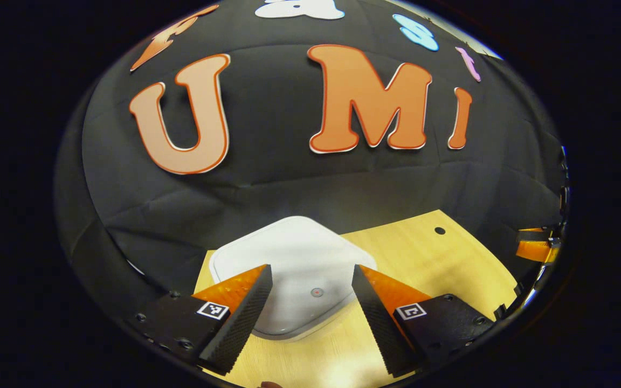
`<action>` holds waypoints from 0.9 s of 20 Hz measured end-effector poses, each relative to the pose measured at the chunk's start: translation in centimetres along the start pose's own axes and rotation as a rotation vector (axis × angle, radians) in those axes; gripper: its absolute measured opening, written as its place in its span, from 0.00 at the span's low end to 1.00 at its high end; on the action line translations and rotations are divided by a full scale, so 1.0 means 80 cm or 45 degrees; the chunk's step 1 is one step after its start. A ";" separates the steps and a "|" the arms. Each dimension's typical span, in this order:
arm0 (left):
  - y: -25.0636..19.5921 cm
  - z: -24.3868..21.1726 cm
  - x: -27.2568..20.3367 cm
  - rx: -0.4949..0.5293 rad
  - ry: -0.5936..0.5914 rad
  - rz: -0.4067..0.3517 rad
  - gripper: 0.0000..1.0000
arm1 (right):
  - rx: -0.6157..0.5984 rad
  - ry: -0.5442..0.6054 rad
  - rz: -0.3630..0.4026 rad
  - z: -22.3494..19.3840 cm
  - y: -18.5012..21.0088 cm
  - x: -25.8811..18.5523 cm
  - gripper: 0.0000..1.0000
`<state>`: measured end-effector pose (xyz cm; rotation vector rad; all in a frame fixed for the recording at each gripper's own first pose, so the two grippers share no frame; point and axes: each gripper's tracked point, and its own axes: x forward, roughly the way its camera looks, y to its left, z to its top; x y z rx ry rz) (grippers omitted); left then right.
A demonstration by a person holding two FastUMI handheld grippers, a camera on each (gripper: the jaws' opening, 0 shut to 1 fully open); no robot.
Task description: Press the lid of the desktop garbage bin to open it, pick up the crumpled paper on the desktop and throw it into the bin, then pick up the pop can on the desktop and drop it into the bin, and finally close the garbage bin lid.
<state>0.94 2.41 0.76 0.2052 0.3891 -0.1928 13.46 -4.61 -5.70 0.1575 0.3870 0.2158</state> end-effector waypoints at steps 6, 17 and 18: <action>-0.062 0.015 -0.024 -0.007 -0.094 -0.073 0.96 | -0.042 -0.039 -0.014 0.005 0.001 -0.004 0.94; -0.191 -0.017 -0.048 0.102 -0.176 -0.206 0.98 | -0.102 -0.152 -0.057 -0.004 -0.001 -0.015 0.94; -0.193 -0.024 -0.048 0.102 -0.179 -0.189 0.97 | -0.104 -0.171 -0.062 -0.006 -0.002 -0.019 0.94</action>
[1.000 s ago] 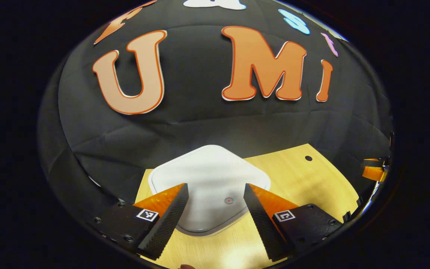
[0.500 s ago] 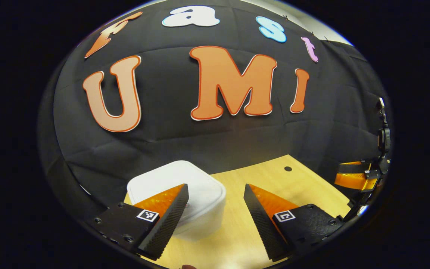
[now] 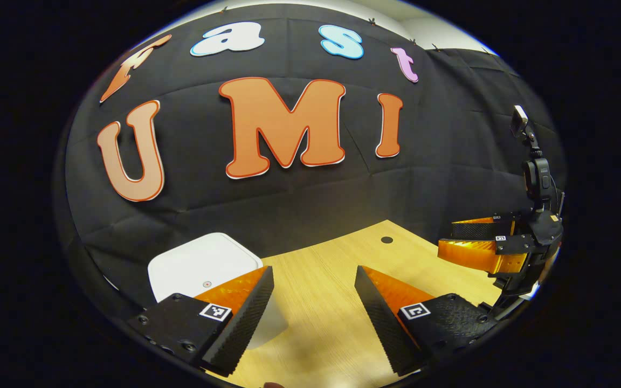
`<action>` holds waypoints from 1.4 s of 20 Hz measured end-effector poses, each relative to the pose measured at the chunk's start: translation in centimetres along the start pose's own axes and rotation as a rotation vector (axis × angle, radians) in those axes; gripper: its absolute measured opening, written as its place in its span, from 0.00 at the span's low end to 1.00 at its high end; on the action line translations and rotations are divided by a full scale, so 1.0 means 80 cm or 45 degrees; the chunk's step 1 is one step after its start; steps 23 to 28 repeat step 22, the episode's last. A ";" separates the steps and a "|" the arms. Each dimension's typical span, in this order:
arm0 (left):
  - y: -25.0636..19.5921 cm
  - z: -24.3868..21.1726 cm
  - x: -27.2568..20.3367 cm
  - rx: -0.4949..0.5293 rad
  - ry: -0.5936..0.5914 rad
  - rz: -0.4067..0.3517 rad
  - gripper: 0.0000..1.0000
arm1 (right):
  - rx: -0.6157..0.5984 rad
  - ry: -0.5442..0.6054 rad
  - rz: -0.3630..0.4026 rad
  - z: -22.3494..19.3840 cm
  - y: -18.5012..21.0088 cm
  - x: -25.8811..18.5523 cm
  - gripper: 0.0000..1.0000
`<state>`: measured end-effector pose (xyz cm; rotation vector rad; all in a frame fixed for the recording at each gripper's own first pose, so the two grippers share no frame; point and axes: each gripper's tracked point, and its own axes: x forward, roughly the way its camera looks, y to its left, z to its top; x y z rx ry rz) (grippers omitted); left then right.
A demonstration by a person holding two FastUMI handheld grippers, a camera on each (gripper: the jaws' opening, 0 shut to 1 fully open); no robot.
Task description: Press the lid of the desktop garbage bin to open it, pick up the crumpled paper on the desktop and throw it into the bin, then pick up the pop can on the desktop and drop it into the bin, and finally close the garbage bin lid.
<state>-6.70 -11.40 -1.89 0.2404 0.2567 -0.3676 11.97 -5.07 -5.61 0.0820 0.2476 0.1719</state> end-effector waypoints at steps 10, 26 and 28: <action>-0.005 -0.069 -0.021 -0.219 -0.081 0.223 0.98 | -0.095 -0.195 -0.186 -0.015 -0.019 -0.032 0.94; 0.024 -0.043 -0.056 -0.265 -0.251 0.388 0.96 | -0.111 -0.216 -0.196 -0.027 -0.016 -0.033 0.94; 0.024 -0.043 -0.056 -0.265 -0.251 0.388 0.96 | -0.111 -0.216 -0.196 -0.027 -0.016 -0.033 0.94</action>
